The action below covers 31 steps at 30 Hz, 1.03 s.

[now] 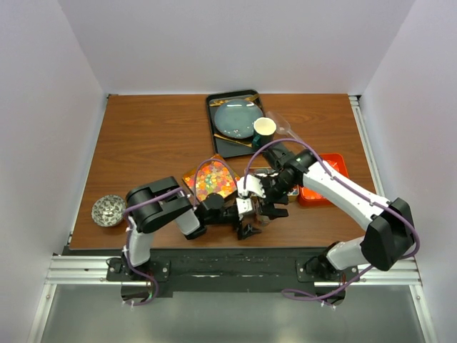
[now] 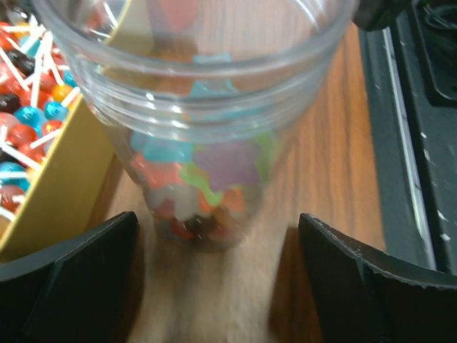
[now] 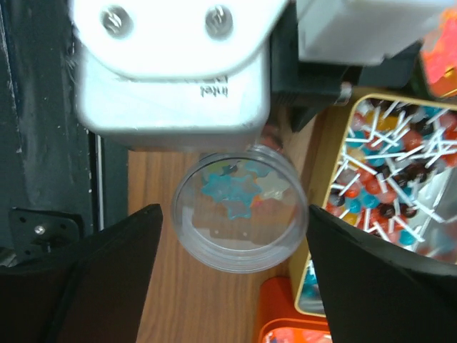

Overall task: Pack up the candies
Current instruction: Screw the bottle lid onto the packing bottle, then reset both arms

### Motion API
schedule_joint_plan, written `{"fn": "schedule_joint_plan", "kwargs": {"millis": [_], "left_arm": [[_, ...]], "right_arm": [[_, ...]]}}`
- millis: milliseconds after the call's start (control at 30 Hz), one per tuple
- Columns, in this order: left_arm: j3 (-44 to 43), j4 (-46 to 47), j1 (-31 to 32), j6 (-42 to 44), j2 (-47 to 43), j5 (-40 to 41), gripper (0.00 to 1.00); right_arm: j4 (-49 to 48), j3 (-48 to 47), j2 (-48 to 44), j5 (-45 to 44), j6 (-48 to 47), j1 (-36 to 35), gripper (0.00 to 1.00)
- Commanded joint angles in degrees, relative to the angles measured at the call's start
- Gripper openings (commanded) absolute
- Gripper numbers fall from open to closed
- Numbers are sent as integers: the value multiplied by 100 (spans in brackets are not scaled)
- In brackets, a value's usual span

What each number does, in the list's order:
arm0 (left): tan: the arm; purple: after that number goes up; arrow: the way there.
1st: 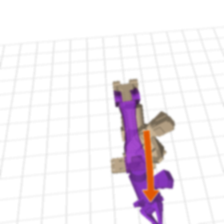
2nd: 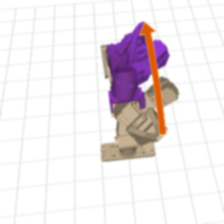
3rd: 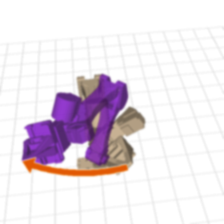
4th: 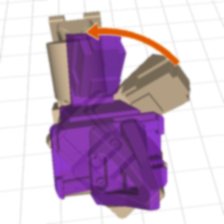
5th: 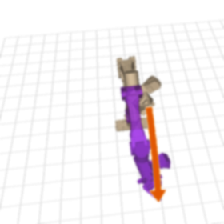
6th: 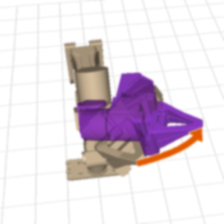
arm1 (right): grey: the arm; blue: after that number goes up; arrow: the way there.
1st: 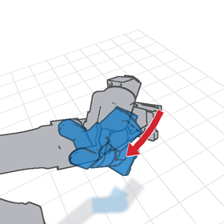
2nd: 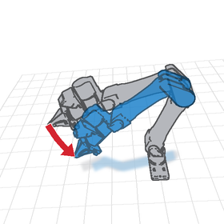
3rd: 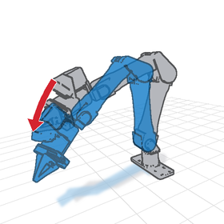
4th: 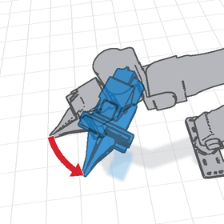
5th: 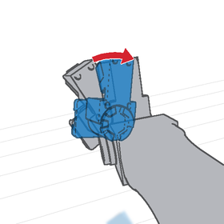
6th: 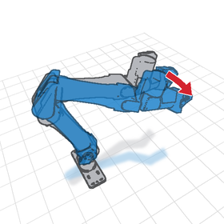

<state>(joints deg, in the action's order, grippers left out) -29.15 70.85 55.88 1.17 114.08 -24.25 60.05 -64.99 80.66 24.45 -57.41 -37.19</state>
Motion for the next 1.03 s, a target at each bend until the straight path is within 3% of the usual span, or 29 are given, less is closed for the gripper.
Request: {"fn": "schedule_joint_plan", "kwargs": {"millis": [0,133,267,467,567,667,700,733,833,1000], "left_arm": [[198,-835,-42,85,-527,-247,100],[103,-1449,-94,85,-922,-501,100],[-178,-2783,-279,-82,-1581,-764,100],[-556,-4367,-823,-143,-3136,-511,100],[-898,-5281,-1183,76,-3804,50,100],[-1224,-5959,-1798,-212,-4367,1000,100],[-1295,-6073,-2348,-449,-4473,1053,100],[-1356,-6300,-2658,-590,-4639,1106,100],[-1786,-6784,-3643,-672,-4825,1265,100],[-2270,-6690,-4680,-582,-4773,1309,100]], "right_arm": [[68,31,-156,-80,133,-34,99],[121,-241,-349,-142,457,-25,99],[121,-829,-508,-431,914,124,99],[-266,-1664,-210,-1388,3356,1335,99],[-528,-1500,-279,-1959,4411,1934,99],[-836,-1166,-656,-2722,5062,2234,99],[-907,-1113,-709,-3065,5377,2234,99],[-916,-982,-771,-3556,5406,2251,99],[-1197,-465,-1376,-3955,5109,2295,99],[-1303,39,-2185,-3131,5283,2892,99]]}}
